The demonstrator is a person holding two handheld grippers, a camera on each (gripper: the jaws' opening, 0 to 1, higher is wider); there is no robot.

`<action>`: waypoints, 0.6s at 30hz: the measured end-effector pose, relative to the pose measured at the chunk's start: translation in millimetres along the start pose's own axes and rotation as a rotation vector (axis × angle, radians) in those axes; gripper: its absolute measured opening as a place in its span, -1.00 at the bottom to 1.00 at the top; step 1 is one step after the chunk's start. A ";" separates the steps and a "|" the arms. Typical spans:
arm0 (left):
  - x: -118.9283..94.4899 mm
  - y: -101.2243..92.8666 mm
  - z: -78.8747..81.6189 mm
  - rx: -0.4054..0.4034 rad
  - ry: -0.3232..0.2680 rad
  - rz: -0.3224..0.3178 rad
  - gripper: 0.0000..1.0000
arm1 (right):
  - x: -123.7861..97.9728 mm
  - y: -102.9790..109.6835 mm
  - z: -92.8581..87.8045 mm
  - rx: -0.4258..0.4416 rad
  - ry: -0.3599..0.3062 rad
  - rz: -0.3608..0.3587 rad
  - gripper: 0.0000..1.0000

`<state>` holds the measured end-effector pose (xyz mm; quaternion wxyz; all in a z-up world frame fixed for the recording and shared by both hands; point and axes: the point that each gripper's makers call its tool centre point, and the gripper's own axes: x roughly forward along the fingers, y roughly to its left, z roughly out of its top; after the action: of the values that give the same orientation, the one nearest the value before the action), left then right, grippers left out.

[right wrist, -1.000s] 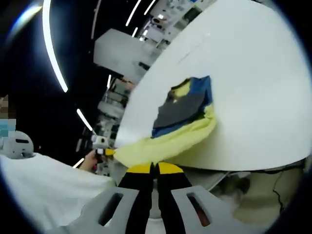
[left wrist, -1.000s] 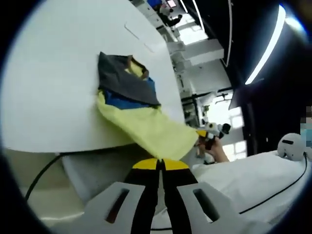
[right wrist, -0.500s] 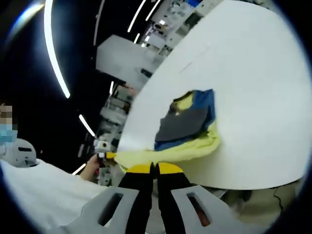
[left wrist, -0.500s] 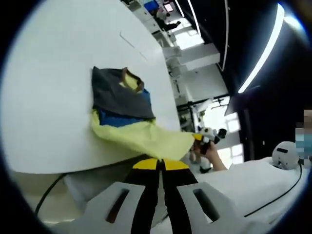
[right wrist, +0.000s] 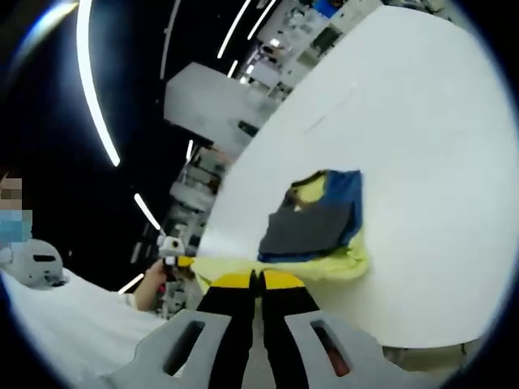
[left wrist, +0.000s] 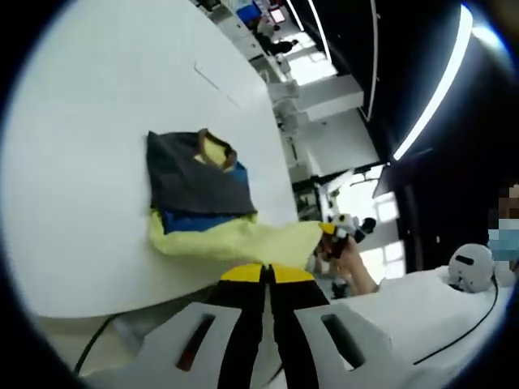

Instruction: Fold the garment on the visible template until the final outline fits inside the template.

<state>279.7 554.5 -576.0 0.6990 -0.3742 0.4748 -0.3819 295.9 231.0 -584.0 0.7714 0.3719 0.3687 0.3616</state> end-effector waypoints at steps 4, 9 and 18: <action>4.9 3.2 12.8 -0.002 -0.001 0.005 -1.00 | 5.6 -4.2 11.1 0.001 -0.002 -0.001 -0.94; 9.9 7.1 25.1 0.003 0.006 0.011 -1.00 | 12.0 -10.9 21.8 0.004 -0.005 -0.001 -0.94; 19.0 17.3 51.9 -0.016 -0.014 0.011 -1.00 | 25.5 -22.1 40.4 0.029 -0.024 0.003 -0.94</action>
<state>337.0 553.4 -584.6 0.7014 -0.3797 0.4751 -0.3716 347.9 229.7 -592.1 0.7697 0.3877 0.3642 0.3530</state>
